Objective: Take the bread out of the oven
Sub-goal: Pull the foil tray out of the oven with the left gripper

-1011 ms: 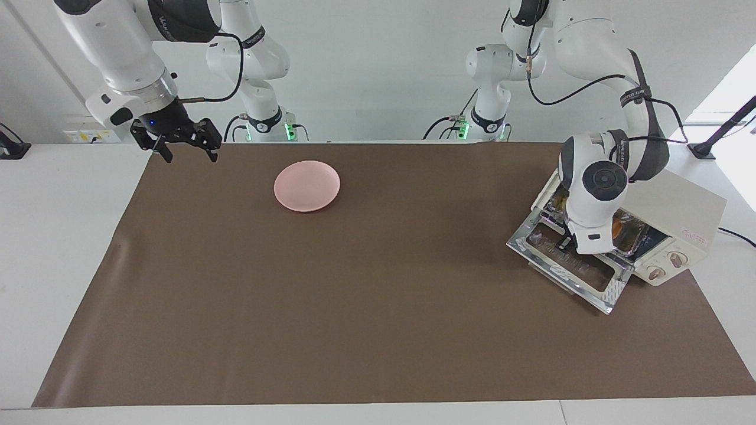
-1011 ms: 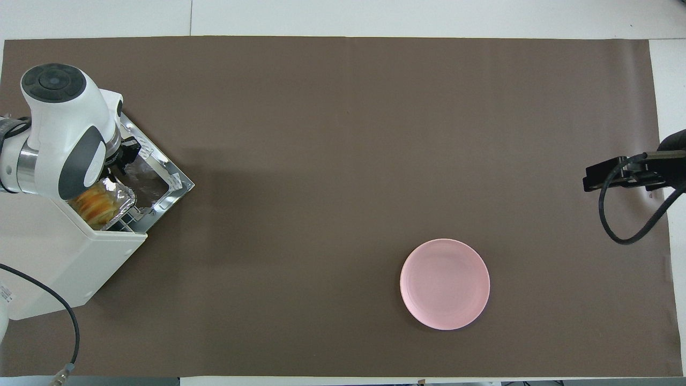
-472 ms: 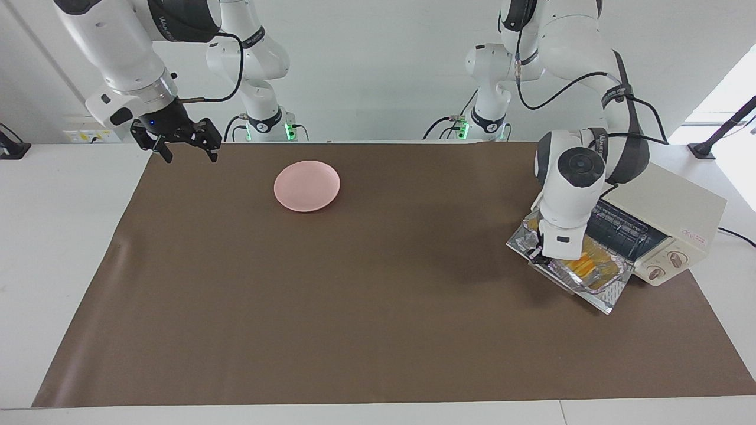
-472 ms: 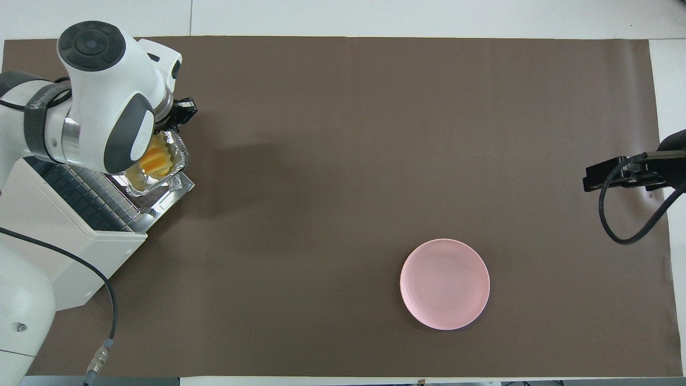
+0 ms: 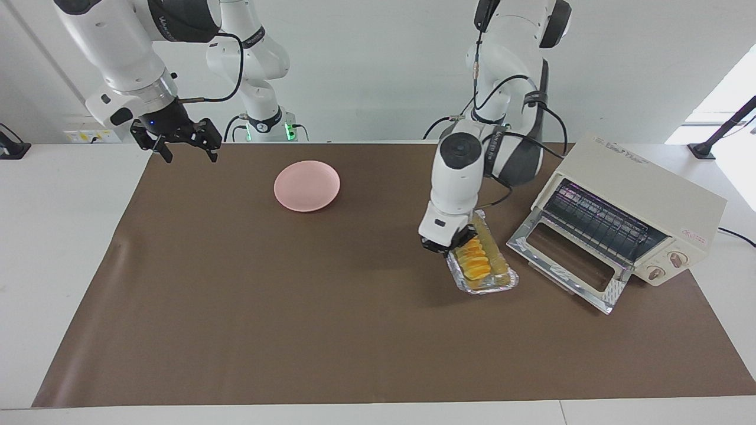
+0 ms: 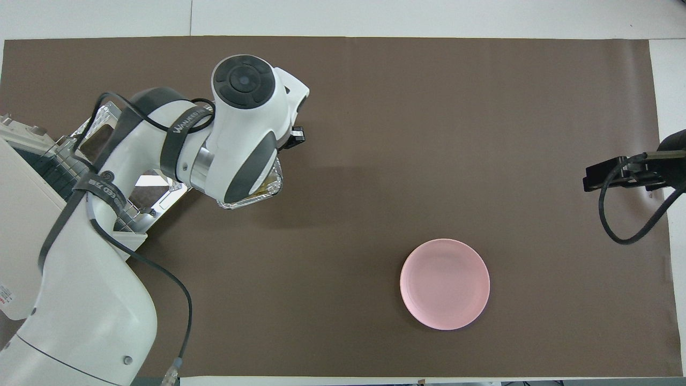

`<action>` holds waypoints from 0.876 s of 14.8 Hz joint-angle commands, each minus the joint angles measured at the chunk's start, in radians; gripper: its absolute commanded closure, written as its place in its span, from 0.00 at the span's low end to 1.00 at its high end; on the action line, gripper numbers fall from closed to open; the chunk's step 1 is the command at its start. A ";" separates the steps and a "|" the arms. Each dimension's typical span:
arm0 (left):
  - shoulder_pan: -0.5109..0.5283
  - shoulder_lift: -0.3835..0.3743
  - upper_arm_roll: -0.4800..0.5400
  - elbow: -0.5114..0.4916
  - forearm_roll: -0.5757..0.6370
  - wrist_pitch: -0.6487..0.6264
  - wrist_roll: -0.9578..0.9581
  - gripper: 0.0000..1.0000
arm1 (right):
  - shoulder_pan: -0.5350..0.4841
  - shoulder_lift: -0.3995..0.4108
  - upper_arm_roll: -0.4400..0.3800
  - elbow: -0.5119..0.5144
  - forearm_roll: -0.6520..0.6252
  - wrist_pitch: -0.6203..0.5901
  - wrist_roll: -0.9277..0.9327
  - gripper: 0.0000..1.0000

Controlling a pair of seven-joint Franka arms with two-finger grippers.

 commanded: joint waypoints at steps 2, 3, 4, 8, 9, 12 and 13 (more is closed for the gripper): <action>-0.108 -0.029 0.011 -0.113 -0.031 0.066 0.056 1.00 | -0.017 0.000 0.013 0.004 -0.017 -0.008 -0.021 0.00; -0.123 -0.024 0.004 -0.123 -0.042 0.111 0.058 1.00 | -0.017 0.000 0.013 0.004 -0.017 -0.009 -0.022 0.00; -0.136 -0.017 0.002 -0.123 -0.073 0.124 0.056 1.00 | -0.017 0.000 0.013 0.004 -0.017 -0.009 -0.022 0.00; -0.165 -0.021 0.002 -0.176 -0.078 0.128 0.058 1.00 | -0.017 0.000 0.013 0.004 -0.017 -0.009 -0.021 0.00; -0.165 -0.024 0.002 -0.187 -0.078 0.130 0.058 0.95 | -0.017 0.000 0.013 0.004 -0.017 -0.009 -0.021 0.00; -0.172 -0.024 0.005 -0.174 -0.085 0.122 0.049 0.03 | -0.017 0.000 0.013 0.004 -0.017 -0.008 -0.022 0.00; -0.171 -0.023 0.005 -0.152 -0.087 0.115 0.049 0.00 | -0.017 0.000 0.013 0.004 -0.017 -0.008 -0.022 0.00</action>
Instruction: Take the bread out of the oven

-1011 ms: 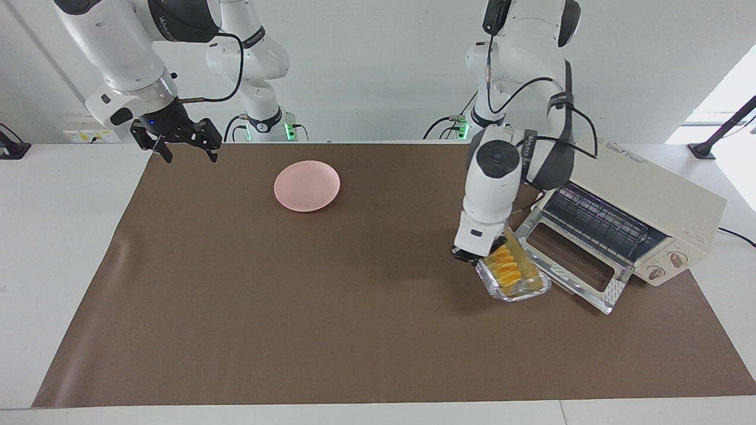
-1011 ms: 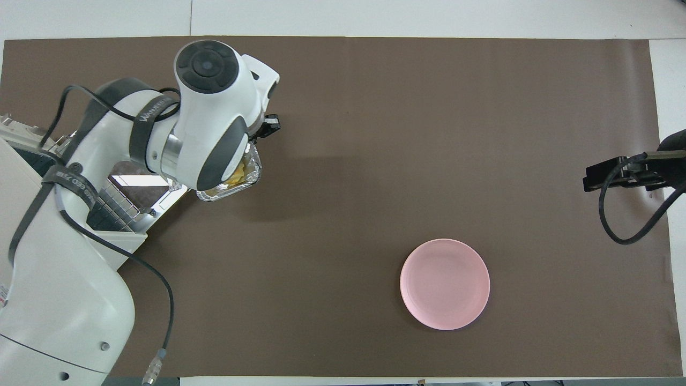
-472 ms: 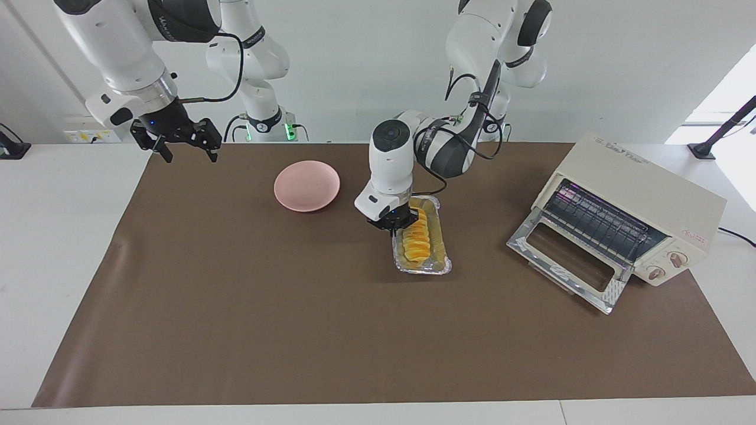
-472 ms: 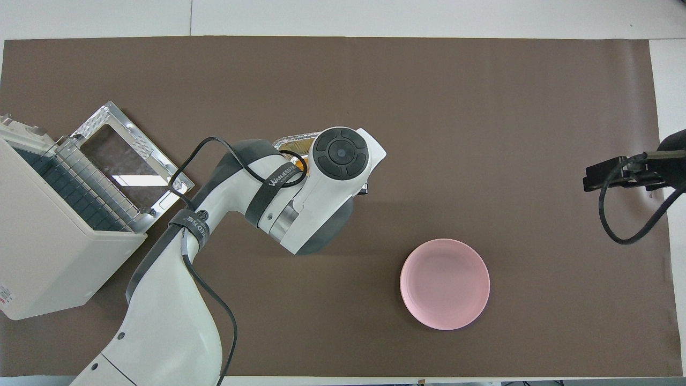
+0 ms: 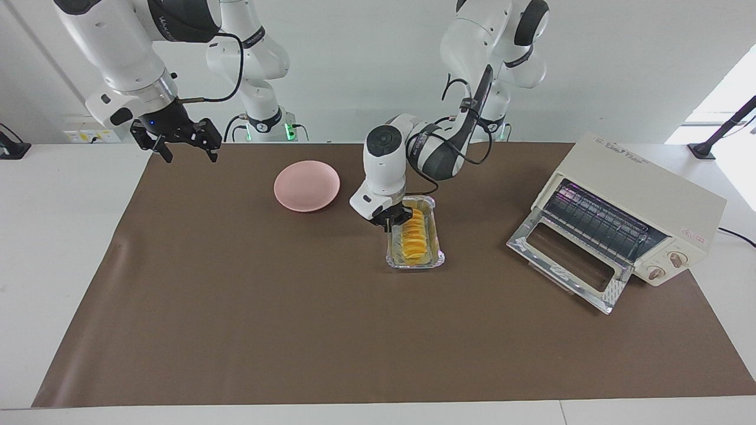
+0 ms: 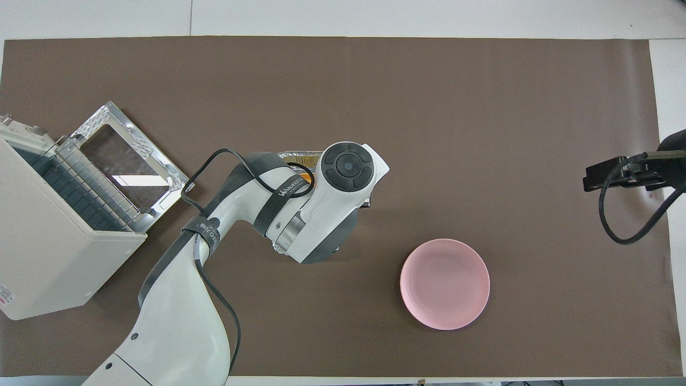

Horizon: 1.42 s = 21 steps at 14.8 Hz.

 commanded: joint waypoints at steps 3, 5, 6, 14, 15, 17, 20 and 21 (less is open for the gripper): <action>0.065 -0.101 0.018 0.010 -0.028 -0.064 0.023 0.00 | -0.017 0.000 0.013 0.004 -0.017 -0.008 -0.022 0.00; 0.160 -0.181 0.018 0.009 -0.040 -0.154 0.035 0.00 | -0.018 0.000 0.013 0.004 -0.017 -0.009 -0.024 0.00; 0.212 -0.216 0.018 0.011 -0.041 -0.188 0.049 0.00 | -0.023 0.000 0.012 0.005 -0.017 -0.008 -0.024 0.00; 0.529 -0.466 0.023 0.013 -0.041 -0.550 0.305 0.00 | 0.048 -0.002 0.028 -0.111 0.016 0.124 0.034 0.00; 0.533 -0.486 0.024 0.011 -0.041 -0.579 0.314 0.00 | 0.092 0.020 0.028 -0.134 0.016 0.181 0.051 0.00; 0.550 -0.491 0.020 0.016 -0.043 -0.611 0.313 0.00 | 0.150 0.093 0.028 -0.134 0.017 0.270 0.157 0.00; 0.555 -0.505 0.014 0.002 -0.043 -0.648 0.325 0.00 | 0.239 0.201 0.028 -0.127 0.055 0.431 0.273 0.00; 0.547 -0.514 0.014 -0.004 -0.043 -0.661 0.322 0.00 | 0.259 0.222 0.028 -0.124 0.086 0.461 0.301 0.00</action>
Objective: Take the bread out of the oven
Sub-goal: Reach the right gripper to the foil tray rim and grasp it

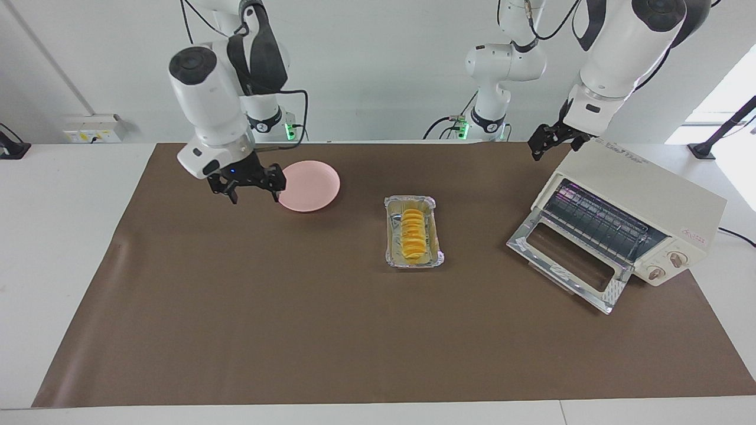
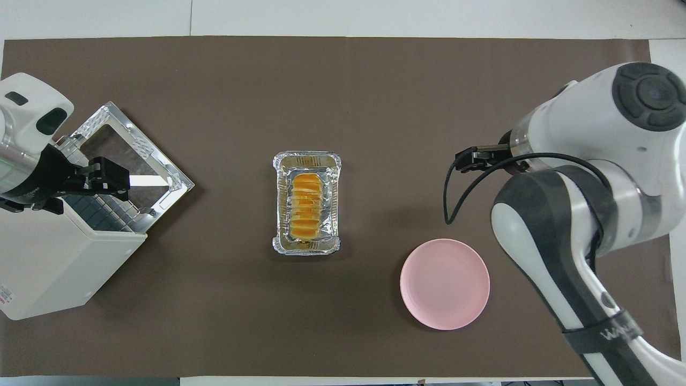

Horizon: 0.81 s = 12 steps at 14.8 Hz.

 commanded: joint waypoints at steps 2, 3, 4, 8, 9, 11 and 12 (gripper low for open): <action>0.025 -0.023 -0.023 -0.032 -0.033 0.002 0.067 0.00 | 0.112 0.114 -0.003 0.049 0.124 0.138 0.150 0.00; 0.068 -0.004 -0.020 -0.005 -0.084 -0.004 0.099 0.00 | 0.145 0.155 -0.004 0.095 0.124 0.139 0.208 0.00; 0.094 0.005 -0.023 0.002 -0.095 -0.011 0.114 0.00 | 0.168 0.197 -0.004 0.137 0.124 0.142 0.263 0.00; 0.093 0.011 -0.019 -0.004 -0.075 -0.004 0.122 0.00 | 0.261 0.304 -0.003 0.198 0.124 0.190 0.389 0.00; 0.090 0.011 -0.025 -0.007 -0.035 -0.001 0.122 0.00 | 0.266 0.314 -0.003 0.189 0.124 0.211 0.406 0.00; 0.090 0.010 -0.028 -0.007 -0.020 0.001 0.124 0.00 | 0.306 0.331 -0.004 0.189 0.124 0.222 0.493 0.00; 0.090 0.007 -0.028 -0.009 -0.020 0.000 0.124 0.00 | 0.318 0.340 -0.004 0.189 0.124 0.239 0.544 0.00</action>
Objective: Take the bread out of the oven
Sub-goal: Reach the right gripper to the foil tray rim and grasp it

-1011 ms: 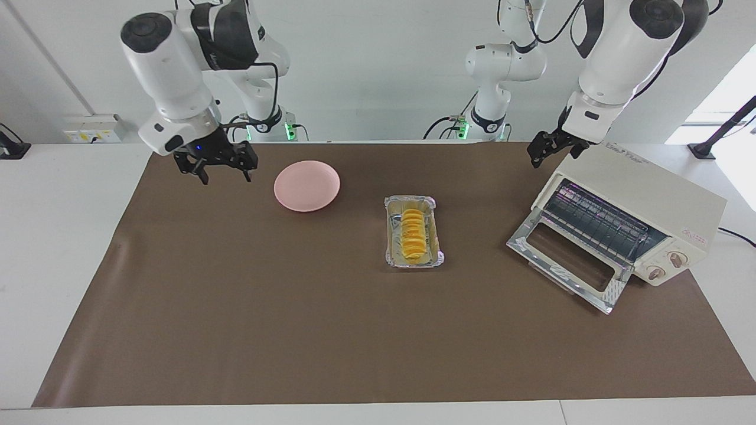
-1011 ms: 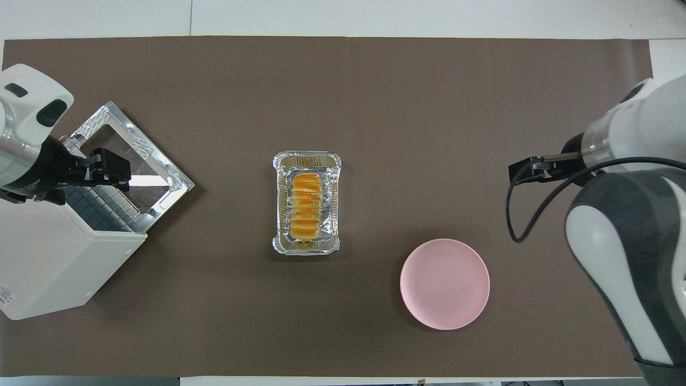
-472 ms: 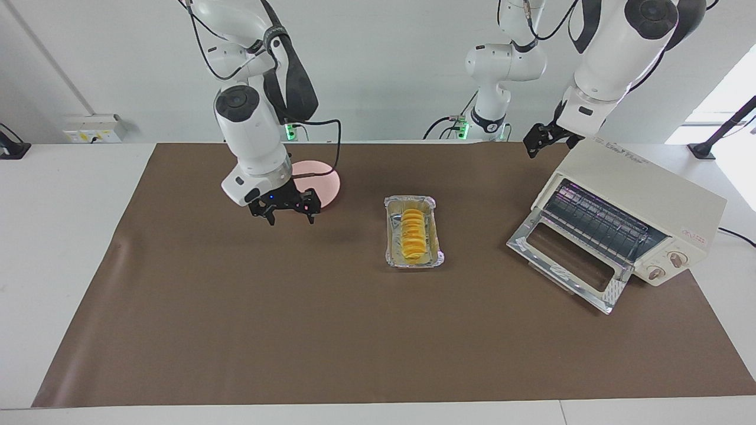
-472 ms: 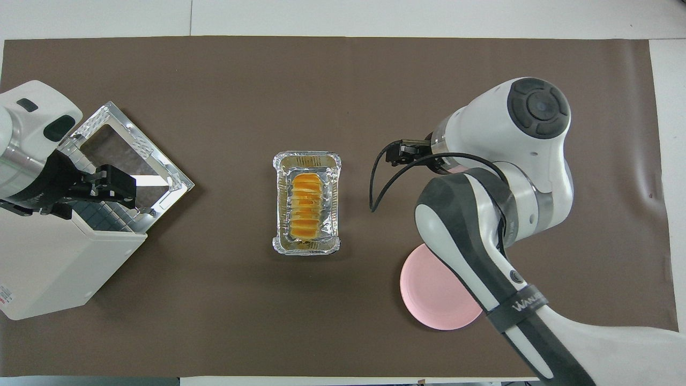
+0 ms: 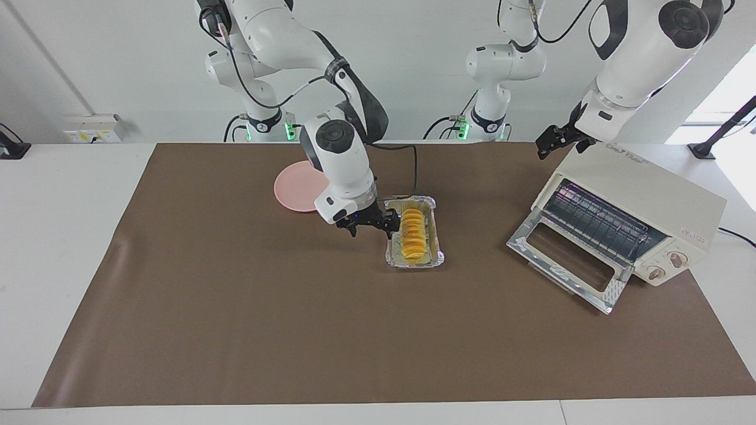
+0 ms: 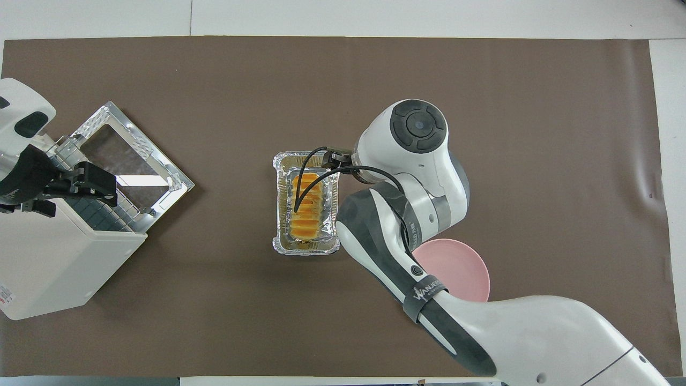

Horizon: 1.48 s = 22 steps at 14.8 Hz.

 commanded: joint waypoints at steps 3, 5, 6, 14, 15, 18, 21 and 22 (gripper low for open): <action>0.017 -0.012 -0.004 -0.015 0.022 0.004 0.003 0.00 | 0.052 0.050 -0.004 0.019 0.014 0.067 0.131 0.00; 0.017 -0.014 0.000 -0.011 0.022 0.006 -0.001 0.00 | 0.064 0.057 -0.005 -0.010 0.014 0.096 0.131 0.00; 0.017 -0.018 0.001 -0.008 0.022 0.007 0.002 0.00 | 0.064 0.054 -0.004 -0.030 0.014 0.107 0.129 0.00; 0.017 -0.035 0.002 -0.008 0.024 0.007 -0.001 0.00 | 0.089 0.020 -0.004 -0.132 0.014 0.122 0.140 0.54; 0.017 -0.034 0.002 -0.008 0.022 0.009 0.002 0.00 | 0.092 0.020 -0.004 -0.132 0.014 0.122 0.161 0.80; 0.015 -0.035 -0.003 -0.011 0.019 0.047 0.000 0.00 | 0.092 0.021 -0.004 -0.129 0.014 0.150 0.246 1.00; 0.006 -0.037 -0.003 -0.020 0.013 0.062 -0.001 0.00 | 0.073 0.021 -0.005 -0.106 0.008 0.136 0.226 1.00; 0.005 -0.037 -0.004 -0.022 0.011 0.062 -0.001 0.00 | 0.060 0.011 -0.008 -0.104 0.008 0.130 0.198 1.00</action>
